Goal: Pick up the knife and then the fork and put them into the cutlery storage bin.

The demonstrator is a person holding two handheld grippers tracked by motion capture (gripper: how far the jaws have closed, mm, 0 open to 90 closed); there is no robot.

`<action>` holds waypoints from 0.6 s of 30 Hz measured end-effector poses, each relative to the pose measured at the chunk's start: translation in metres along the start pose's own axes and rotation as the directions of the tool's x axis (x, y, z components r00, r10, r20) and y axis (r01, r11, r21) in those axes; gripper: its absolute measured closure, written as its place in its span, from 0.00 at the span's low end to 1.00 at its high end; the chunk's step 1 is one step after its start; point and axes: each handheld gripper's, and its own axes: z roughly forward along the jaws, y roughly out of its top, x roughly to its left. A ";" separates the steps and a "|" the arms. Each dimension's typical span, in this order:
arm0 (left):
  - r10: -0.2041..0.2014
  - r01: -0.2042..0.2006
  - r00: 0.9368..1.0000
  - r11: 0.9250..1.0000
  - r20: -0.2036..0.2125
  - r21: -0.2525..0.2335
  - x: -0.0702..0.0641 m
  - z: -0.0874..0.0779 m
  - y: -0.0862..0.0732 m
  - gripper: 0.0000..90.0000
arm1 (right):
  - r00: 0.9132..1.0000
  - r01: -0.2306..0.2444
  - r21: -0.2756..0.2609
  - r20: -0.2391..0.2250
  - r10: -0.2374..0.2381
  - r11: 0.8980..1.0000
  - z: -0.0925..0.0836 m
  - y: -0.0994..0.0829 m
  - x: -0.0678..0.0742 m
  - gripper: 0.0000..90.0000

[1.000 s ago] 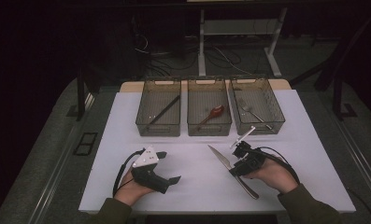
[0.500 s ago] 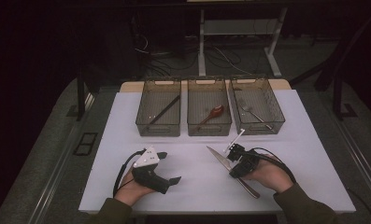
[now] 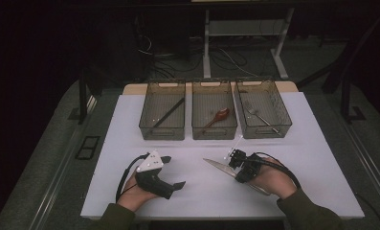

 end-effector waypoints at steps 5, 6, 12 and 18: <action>-0.001 0.001 1.000 1.000 0.002 0.001 0.001 -0.001 0.000 0.00 | 1.000 0.009 -0.010 -0.012 -0.009 1.000 -0.001 -0.002 -0.002 0.87; -0.001 0.001 1.000 1.000 0.001 0.001 0.001 -0.001 0.000 0.00 | 0.999 -0.001 -0.018 -0.035 0.000 1.000 -0.001 -0.002 -0.002 0.88; -0.001 0.001 1.000 1.000 0.002 -0.002 0.001 -0.001 0.000 0.00 | 0.999 -0.019 -0.078 -0.046 0.015 0.997 -0.005 -0.009 -0.013 0.88; -0.005 0.005 1.000 1.000 0.000 -0.006 0.002 -0.002 0.000 0.00 | 0.993 -0.090 -0.170 -0.095 0.075 0.981 -0.017 -0.019 -0.026 0.88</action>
